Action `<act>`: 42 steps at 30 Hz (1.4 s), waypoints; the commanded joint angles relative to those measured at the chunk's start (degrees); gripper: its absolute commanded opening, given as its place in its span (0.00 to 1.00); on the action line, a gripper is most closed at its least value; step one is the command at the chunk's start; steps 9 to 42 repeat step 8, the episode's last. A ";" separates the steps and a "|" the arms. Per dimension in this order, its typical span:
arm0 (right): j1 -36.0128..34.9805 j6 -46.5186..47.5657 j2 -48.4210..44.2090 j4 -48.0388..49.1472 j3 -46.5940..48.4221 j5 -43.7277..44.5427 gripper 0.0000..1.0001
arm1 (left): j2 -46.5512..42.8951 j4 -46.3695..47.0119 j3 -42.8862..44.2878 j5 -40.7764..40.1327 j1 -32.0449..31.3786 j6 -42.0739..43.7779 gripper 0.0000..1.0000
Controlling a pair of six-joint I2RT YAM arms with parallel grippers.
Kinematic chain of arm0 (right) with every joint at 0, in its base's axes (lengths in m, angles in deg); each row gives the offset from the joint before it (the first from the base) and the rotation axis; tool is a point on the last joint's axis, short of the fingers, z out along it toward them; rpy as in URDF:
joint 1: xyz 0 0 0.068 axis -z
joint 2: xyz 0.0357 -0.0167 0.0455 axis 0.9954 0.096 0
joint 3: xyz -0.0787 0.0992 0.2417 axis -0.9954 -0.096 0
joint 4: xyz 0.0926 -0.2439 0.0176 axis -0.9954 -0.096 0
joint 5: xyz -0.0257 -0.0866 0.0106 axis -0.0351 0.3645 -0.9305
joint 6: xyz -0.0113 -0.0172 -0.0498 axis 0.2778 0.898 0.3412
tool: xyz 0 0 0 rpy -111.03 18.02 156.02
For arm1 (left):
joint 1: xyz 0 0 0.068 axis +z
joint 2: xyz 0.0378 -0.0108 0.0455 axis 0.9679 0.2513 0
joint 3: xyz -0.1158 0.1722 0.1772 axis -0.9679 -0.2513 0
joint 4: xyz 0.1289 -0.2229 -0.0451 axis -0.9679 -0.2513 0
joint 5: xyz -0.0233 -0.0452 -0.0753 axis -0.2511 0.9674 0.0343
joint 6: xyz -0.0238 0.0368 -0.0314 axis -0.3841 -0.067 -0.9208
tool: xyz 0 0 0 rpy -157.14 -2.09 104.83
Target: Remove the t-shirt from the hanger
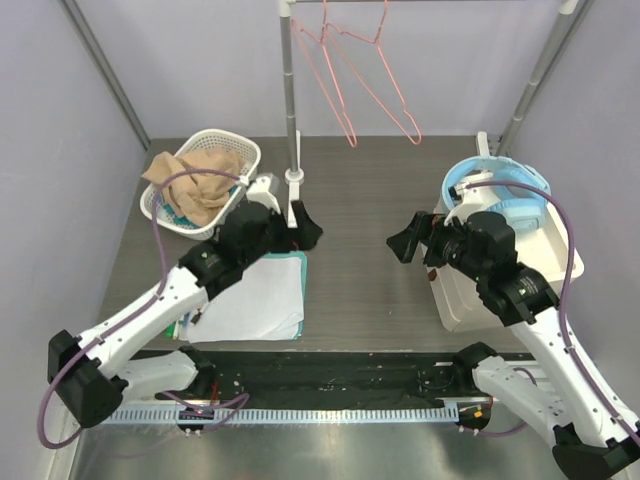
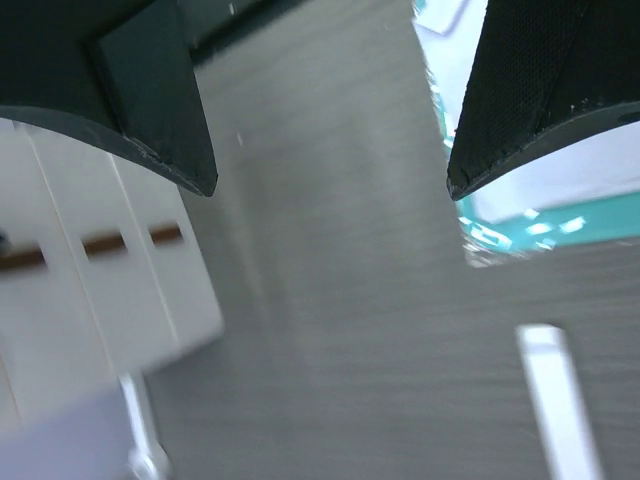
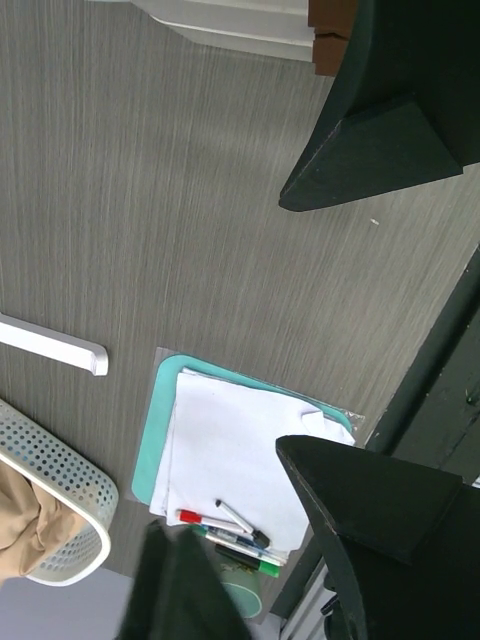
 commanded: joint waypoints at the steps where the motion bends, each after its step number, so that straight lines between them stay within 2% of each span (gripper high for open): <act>1: 0.01 -0.05 -0.07 0.19 2.58 1.35 1.00 | -6.70 10.05 -6.59 5.63 -7.74 -2.27 0.96; 4: -0.08 -0.14 -1.56 1.76 2.23 -0.93 1.00 | -11.01 15.34 -9.94 8.18 -11.70 -3.33 0.96; 6: -0.08 -1.01 -2.17 3.26 1.44 -2.86 1.00 | -12.87 17.88 -12.67 12.81 -13.02 -3.60 0.96; 8: -0.08 -1.63 -2.53 5.89 1.26 -10.58 1.00 | -15.67 22.10 -15.03 17.30 -13.38 -3.60 0.96; 42: -0.08 -1.63 -2.53 5.89 1.26 -10.58 1.00 | -15.67 22.10 -15.03 17.30 -13.38 -3.60 0.96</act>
